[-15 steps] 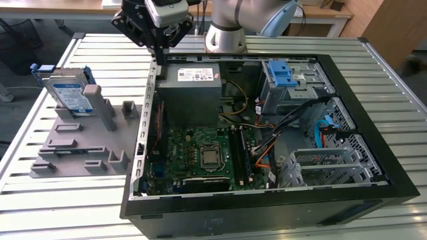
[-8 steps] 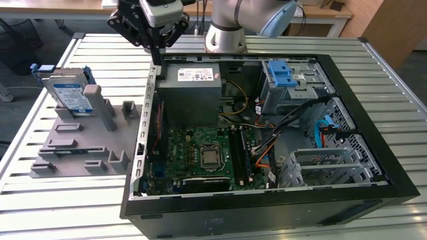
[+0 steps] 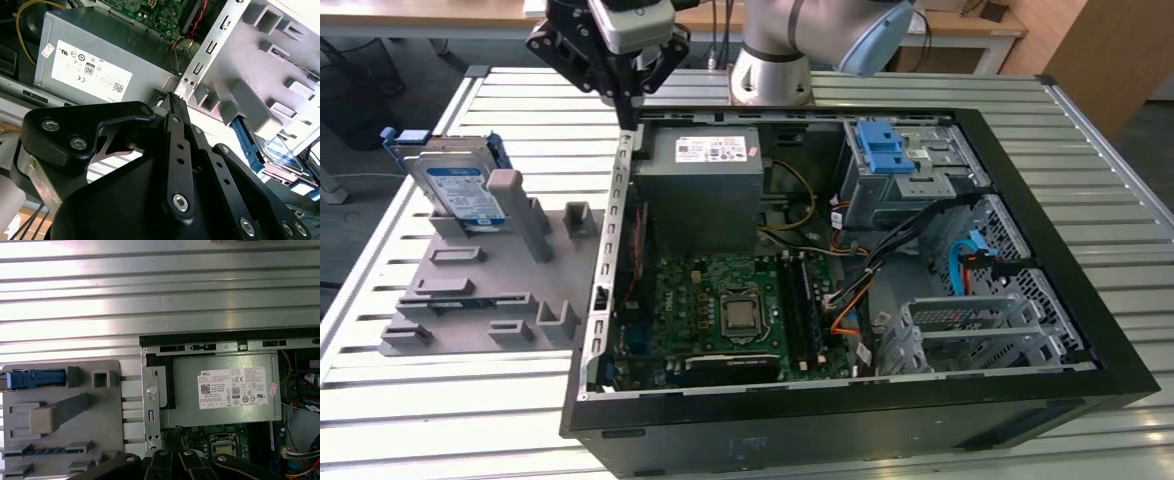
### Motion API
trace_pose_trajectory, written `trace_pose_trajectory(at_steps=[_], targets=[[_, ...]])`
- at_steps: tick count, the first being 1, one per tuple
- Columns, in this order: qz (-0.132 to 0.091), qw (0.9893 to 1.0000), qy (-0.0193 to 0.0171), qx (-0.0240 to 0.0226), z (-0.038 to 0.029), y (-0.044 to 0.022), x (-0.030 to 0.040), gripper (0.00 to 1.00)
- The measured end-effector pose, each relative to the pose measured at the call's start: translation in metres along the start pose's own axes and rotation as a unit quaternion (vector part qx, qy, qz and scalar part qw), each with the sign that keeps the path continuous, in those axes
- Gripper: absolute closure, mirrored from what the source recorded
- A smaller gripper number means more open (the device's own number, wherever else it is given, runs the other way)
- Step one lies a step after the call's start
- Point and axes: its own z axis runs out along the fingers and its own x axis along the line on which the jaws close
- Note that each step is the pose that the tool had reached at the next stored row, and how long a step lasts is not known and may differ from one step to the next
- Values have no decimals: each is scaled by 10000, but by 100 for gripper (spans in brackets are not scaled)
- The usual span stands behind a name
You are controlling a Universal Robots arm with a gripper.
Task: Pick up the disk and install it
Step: 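Reach for the disk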
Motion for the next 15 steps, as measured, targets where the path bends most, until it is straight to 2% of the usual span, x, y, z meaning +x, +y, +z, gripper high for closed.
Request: trace_pose_trajectory(at_steps=[15], targets=[[0, 10000, 0, 0, 14, 33, 105, 89]])
